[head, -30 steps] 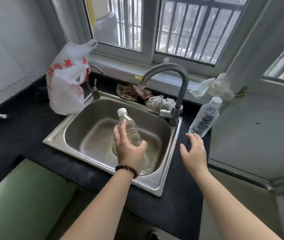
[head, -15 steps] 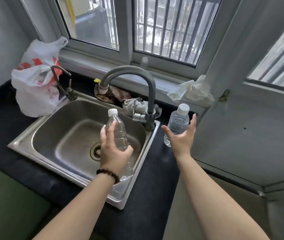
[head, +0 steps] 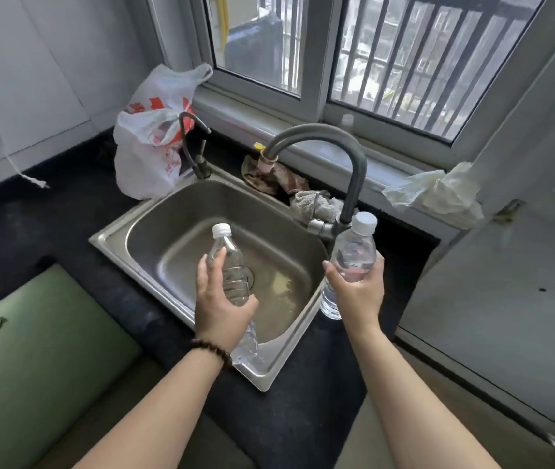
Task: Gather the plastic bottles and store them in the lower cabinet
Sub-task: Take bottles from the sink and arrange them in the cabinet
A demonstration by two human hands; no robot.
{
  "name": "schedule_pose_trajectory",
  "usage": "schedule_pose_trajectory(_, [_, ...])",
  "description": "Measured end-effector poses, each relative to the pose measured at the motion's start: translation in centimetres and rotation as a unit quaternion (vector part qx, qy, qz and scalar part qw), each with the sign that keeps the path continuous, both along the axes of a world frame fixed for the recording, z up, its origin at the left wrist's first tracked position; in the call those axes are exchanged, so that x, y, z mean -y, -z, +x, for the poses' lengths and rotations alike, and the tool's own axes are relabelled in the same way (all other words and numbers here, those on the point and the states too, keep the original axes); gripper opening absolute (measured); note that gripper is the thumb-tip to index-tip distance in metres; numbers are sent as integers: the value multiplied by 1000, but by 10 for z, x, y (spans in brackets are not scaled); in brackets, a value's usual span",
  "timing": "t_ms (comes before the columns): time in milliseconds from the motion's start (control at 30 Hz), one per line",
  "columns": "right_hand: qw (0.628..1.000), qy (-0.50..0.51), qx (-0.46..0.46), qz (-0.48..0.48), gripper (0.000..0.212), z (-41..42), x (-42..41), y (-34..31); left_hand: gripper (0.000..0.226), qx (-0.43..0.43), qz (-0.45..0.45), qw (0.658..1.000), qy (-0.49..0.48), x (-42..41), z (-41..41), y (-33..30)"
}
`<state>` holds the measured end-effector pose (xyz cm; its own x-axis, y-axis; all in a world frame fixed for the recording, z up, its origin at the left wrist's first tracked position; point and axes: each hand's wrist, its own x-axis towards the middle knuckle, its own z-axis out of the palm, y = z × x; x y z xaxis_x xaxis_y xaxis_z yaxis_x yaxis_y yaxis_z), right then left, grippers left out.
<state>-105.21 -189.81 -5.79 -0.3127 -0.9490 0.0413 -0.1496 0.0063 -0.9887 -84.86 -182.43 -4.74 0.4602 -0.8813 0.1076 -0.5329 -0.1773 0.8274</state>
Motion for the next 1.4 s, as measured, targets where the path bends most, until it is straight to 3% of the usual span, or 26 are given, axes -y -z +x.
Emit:
schedule_pose_trajectory(300, [982,-187,-15,-16,61,155,-91,-30,92,21,-90,990,-109,-115,103,-14])
schedule_pose_trajectory(467, [951,-310,-20,-12,57,254,-194,-37,94,38,-125,964,-233,-248,178,-18])
schedule_pose_trajectory(633, [906,-423,-27,-17,66,346,-335,-40,94,75,-120,921,-363,-416,242,-26])
schedule_pose_trajectory(833, [816,-577,-37,-6,64,439,-508,-40,94,78,-107,852,-506,-616,288,-29])
schedule_pose_trajectory(967, [740,-670,-56,-3,63,488,-613,-38,93,75,-105,785,-606,-727,300,-25])
schedule_pose_trajectory(1233, [598,-798,-74,-15,63,575,-785,-18,92,30,-97,658,-746,-896,318,-2])
schedule_pose_trajectory(1400, [522,-850,-66,16,60,647,-892,-1,93,20,-64,600,-797,-989,358,10])
